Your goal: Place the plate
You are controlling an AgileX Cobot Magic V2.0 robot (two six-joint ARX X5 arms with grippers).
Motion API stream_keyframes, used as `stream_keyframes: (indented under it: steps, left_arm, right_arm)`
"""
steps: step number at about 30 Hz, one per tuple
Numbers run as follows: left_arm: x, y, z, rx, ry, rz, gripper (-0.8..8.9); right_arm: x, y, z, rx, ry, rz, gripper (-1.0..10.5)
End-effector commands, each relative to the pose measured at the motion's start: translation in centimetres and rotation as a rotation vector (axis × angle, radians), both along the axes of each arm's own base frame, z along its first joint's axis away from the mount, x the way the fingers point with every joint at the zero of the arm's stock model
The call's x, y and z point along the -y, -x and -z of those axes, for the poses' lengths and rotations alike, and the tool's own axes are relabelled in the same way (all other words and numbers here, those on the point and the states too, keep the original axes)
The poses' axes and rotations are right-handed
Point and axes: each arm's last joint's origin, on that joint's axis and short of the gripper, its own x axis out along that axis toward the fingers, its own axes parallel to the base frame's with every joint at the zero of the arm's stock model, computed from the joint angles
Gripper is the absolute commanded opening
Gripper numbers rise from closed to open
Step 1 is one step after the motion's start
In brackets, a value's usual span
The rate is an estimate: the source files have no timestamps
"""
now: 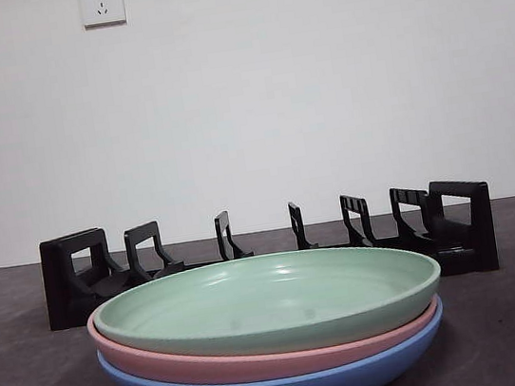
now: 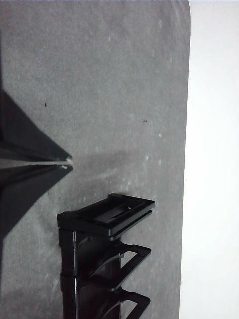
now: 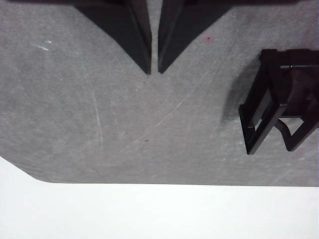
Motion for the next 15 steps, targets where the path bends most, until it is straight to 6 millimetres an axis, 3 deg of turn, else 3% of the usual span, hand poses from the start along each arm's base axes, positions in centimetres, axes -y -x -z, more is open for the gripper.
stream_keyframes:
  steps: [1, 15]
  left_arm:
    - [0.0, -0.11, 0.56, -0.008, 0.001, 0.003, 0.08]
    - [0.0, -0.11, 0.55, -0.008, 0.001, 0.003, 0.07]
  right_arm:
    - [0.02, -0.04, -0.05, 0.015, -0.005, 0.005, 0.2]
    - [0.01, -0.07, -0.31, 0.042, -0.006, 0.005, 0.2]
